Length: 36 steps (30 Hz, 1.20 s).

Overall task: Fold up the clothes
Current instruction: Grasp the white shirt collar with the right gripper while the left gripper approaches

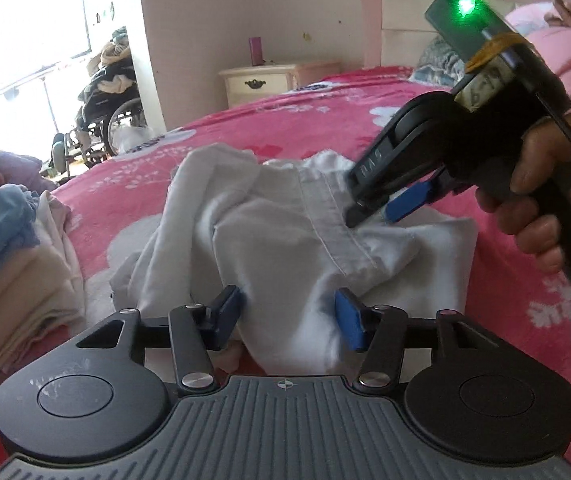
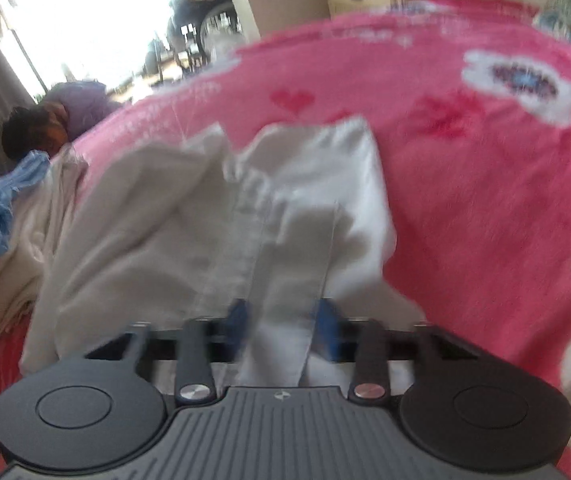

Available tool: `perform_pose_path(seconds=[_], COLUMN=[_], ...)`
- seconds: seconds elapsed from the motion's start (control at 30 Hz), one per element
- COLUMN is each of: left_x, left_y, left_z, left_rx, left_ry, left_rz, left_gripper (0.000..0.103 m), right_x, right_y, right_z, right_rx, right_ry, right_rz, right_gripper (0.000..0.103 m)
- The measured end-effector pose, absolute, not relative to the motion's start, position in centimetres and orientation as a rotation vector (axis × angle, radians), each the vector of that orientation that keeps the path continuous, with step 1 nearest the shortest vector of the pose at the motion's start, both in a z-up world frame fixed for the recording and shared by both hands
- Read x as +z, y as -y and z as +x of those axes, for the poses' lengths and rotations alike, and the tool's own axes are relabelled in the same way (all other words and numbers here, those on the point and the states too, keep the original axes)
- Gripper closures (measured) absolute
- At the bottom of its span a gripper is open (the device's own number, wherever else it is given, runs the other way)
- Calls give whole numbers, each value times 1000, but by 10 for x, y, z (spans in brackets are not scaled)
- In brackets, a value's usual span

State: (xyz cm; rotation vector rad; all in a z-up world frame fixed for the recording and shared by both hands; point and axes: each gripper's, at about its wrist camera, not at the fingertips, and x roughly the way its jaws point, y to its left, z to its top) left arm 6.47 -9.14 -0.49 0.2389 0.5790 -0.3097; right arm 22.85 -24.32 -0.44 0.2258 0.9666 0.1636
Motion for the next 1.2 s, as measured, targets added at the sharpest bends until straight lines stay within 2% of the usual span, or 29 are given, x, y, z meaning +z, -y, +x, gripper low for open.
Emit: perform_pose_path(seconds=[0.03, 0.1, 0.17, 0.43, 0.5, 0.53, 0.6, 0.63, 0.7, 0.77, 0.9, 0.97, 1.03, 1.1, 1.2], left_x=[-8, -7, -7, -3, 0, 2, 2, 3, 2, 4, 2, 3, 5, 6, 6], left_y=[94, 91, 87, 47, 40, 37, 38, 40, 45, 50, 57, 59, 59, 58, 59], left_z=[66, 64, 61, 41, 34, 30, 24, 23, 28, 23, 18, 18, 19, 21, 24], left_rx=[-310, -302, -293, -245, -232, -226, -235, -243, -262, -280, -291, -302, -305, -302, -303], left_ry=[-581, -595, -611, -613, -606, -602, -610, -612, -608, -586, -570, -578, -596, -605, -605], left_rz=[246, 214, 175, 86, 70, 62, 66, 69, 83, 101, 104, 100, 100, 89, 81], left_gripper=[69, 77, 87, 91, 91, 91, 91, 90, 90, 89, 87, 80, 61, 58, 55], right_x=[-4, 0, 5, 27, 29, 27, 18, 13, 1, -2, 9, 11, 11, 8, 11], right_y=[245, 249, 254, 246, 240, 241, 250, 254, 257, 256, 249, 244, 238, 236, 233], right_z=[225, 218, 210, 198, 199, 201, 203, 204, 206, 204, 197, 196, 197, 199, 196], right_rx=[172, 198, 232, 327, 266, 223, 128, 107, 110, 122, 187, 213, 223, 229, 270], right_ry=[-965, -957, -950, -935, -932, -944, -978, -991, -1028, -1028, -990, -992, -1000, -1008, -1014], right_rz=[237, 264, 305, 419, 374, 374, 403, 419, 419, 393, 377, 356, 328, 331, 384], right_gripper=[83, 99, 101, 102, 96, 88, 48, 41, 40, 46, 77, 87, 91, 97, 99])
